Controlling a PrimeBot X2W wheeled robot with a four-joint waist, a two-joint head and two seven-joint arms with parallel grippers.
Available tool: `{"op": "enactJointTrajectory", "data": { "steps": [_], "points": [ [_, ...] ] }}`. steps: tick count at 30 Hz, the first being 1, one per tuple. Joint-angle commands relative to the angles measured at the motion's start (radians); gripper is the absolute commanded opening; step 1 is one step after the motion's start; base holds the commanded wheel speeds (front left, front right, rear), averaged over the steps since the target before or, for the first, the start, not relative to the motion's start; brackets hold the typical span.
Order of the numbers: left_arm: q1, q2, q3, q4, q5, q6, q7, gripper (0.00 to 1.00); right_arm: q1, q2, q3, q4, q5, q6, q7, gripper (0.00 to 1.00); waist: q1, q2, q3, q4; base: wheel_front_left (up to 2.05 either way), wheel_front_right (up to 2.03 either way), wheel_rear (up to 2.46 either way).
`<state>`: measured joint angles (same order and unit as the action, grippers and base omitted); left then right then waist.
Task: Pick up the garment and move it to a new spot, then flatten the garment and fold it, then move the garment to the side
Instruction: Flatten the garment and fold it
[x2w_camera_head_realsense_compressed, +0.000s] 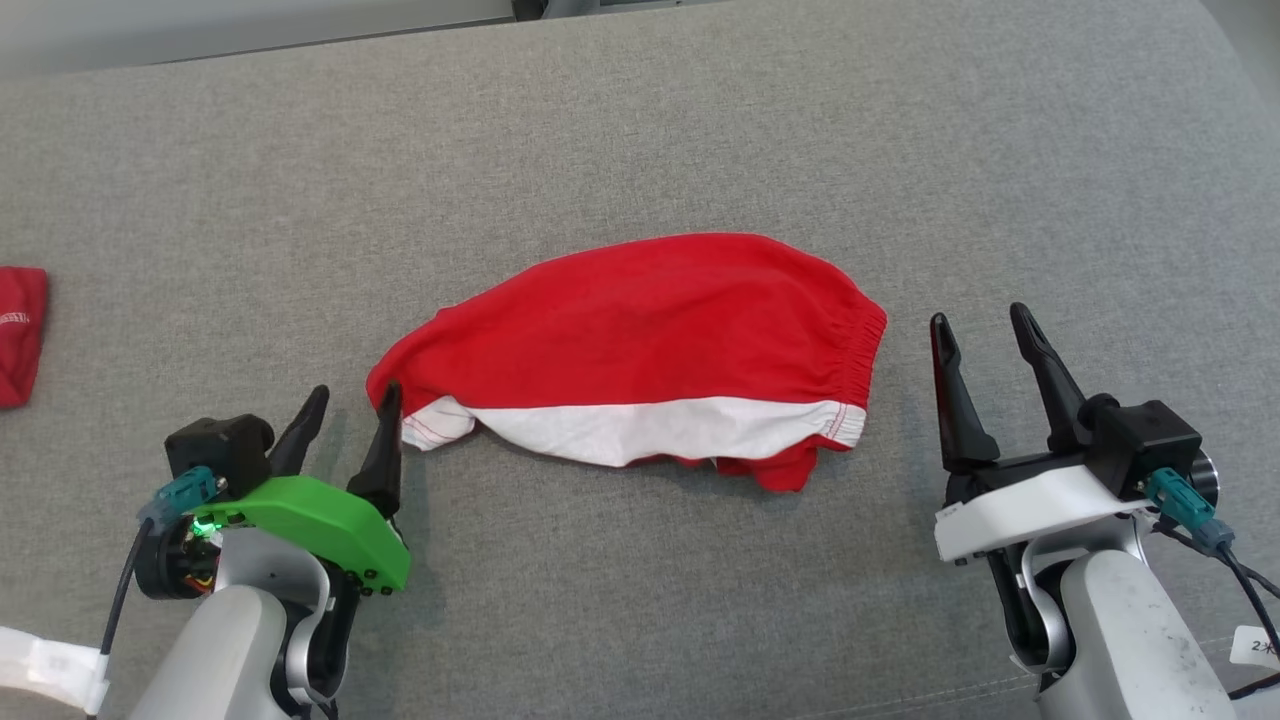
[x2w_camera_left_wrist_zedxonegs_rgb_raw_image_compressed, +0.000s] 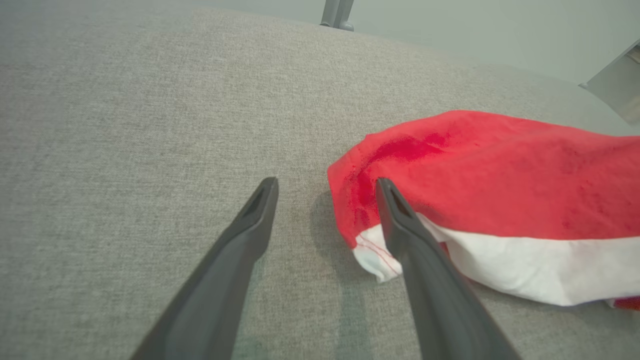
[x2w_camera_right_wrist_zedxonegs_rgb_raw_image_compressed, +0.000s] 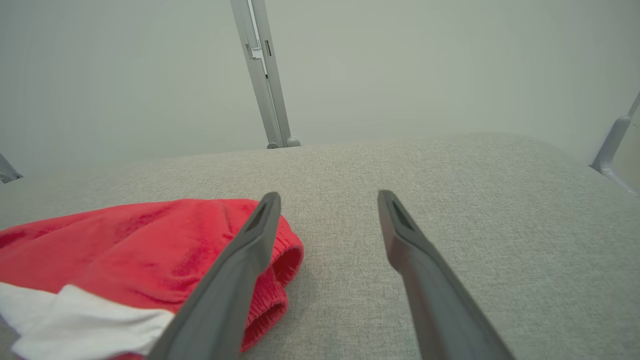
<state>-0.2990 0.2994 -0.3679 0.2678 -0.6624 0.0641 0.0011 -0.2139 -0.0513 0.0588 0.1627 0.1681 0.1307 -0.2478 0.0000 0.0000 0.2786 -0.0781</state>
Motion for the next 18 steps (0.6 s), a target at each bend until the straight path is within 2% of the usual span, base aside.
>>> {"op": "enactJointTrajectory", "data": {
  "steps": [1,9,13,18],
  "points": [
    [-0.001,-0.002,0.008,0.012,0.019,0.012,-0.027,1.00,0.000,-0.004,-0.007,0.002,-0.005,0.000,-0.001,1.00,0.0000,0.0000,-0.012,0.001,0.00,0.00,0.00],
    [-0.017,-0.010,0.066,0.007,0.093,0.062,-0.240,1.00,0.024,-0.016,-0.021,-0.012,-0.024,0.000,0.010,1.00,0.0000,0.0000,-0.075,0.014,0.00,0.00,0.00],
    [0.011,-0.016,0.104,-0.060,0.149,0.076,-0.263,1.00,0.033,-0.022,-0.019,-0.024,-0.029,0.000,0.019,1.00,0.0000,0.0000,-0.105,0.023,0.00,0.00,0.00],
    [0.079,-0.029,0.152,-0.172,0.219,0.064,-0.265,1.00,0.060,-0.031,-0.017,-0.039,-0.033,0.000,0.034,1.00,0.0000,0.0000,-0.145,0.031,0.00,0.00,0.00]
  ]
}}
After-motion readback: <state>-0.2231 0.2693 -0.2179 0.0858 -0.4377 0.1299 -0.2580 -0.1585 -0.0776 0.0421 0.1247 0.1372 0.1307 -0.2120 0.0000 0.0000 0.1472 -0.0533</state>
